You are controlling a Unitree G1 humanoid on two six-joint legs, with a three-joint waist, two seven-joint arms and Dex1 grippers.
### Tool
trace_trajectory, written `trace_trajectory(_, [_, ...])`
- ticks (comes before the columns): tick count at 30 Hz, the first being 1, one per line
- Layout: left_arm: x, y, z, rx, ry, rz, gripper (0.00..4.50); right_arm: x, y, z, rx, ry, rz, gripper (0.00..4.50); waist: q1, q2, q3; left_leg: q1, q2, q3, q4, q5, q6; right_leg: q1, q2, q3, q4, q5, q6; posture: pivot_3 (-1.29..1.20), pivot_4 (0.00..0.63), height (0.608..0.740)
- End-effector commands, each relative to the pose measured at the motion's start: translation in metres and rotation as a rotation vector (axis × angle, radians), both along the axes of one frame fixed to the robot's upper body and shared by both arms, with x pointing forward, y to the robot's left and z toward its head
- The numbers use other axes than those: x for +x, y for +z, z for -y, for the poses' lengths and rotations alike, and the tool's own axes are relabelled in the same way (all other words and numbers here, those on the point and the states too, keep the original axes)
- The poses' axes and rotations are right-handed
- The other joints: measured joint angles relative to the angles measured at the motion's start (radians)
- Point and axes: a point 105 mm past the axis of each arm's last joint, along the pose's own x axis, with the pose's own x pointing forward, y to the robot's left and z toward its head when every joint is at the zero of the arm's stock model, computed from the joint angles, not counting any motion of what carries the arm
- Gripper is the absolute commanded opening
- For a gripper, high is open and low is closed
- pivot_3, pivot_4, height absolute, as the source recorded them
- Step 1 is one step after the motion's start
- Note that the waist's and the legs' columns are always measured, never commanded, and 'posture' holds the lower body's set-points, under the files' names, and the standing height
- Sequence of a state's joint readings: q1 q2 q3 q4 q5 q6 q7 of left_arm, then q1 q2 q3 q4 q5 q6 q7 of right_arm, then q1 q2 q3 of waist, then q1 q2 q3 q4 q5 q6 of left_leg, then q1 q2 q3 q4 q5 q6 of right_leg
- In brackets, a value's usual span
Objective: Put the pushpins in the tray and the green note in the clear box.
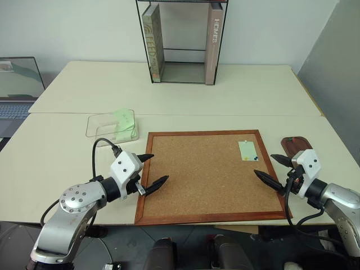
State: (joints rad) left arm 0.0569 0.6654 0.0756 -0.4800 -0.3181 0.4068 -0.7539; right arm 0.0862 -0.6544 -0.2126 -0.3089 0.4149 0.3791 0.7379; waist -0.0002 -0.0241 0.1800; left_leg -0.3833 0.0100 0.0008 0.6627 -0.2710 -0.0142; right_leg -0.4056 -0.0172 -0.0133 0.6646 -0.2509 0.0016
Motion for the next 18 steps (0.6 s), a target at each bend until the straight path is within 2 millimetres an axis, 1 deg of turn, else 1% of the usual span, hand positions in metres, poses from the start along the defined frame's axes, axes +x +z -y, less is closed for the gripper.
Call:
trace_trajectory(1, [-0.003,0.014,0.004,0.001,-0.034,0.059,4.45,0.000,0.013,-0.002,-0.010,0.014,0.047,4.50,0.000,0.000,0.000,0.000,0.000,0.000,0.000,0.000,0.000,0.000,0.000,0.000,0.000,0.000,0.000,0.00,0.150,0.740])
trace_trajectory(6, [-0.002,0.013,0.002,0.025,-0.030,0.050,4.45,-0.001,0.013,-0.002,-0.012,0.014,0.044,4.50,0.000,0.000,0.000,0.000,0.000,0.000,0.000,0.000,0.000,0.000,0.000,0.000,0.000,0.000,0.000,0.00,0.150,0.740])
trace_trajectory(9, [-0.004,0.020,0.007,-0.028,-0.084,0.042,4.45,-0.001,0.012,-0.003,-0.011,0.016,0.042,4.50,0.000,0.000,0.000,0.000,0.000,0.000,0.000,0.000,0.000,0.000,0.000,0.000,0.000,0.000,0.000,0.00,0.150,0.740])
trace_trajectory(12, [-0.004,0.024,0.007,-0.053,-0.101,0.027,4.45,-0.001,0.012,-0.003,-0.011,0.018,0.041,4.50,0.000,0.000,0.000,0.000,0.000,0.000,0.000,0.000,0.000,0.000,0.000,0.000,0.000,0.000,0.000,0.00,0.150,0.740])
trace_trajectory(18, [-0.003,0.023,0.005,-0.014,-0.114,0.028,4.45,-0.002,0.012,-0.004,-0.010,0.019,0.039,4.50,-0.001,0.000,0.000,0.000,0.000,0.000,0.000,0.000,0.000,0.000,0.000,0.000,0.000,0.000,0.000,0.00,0.150,0.740])
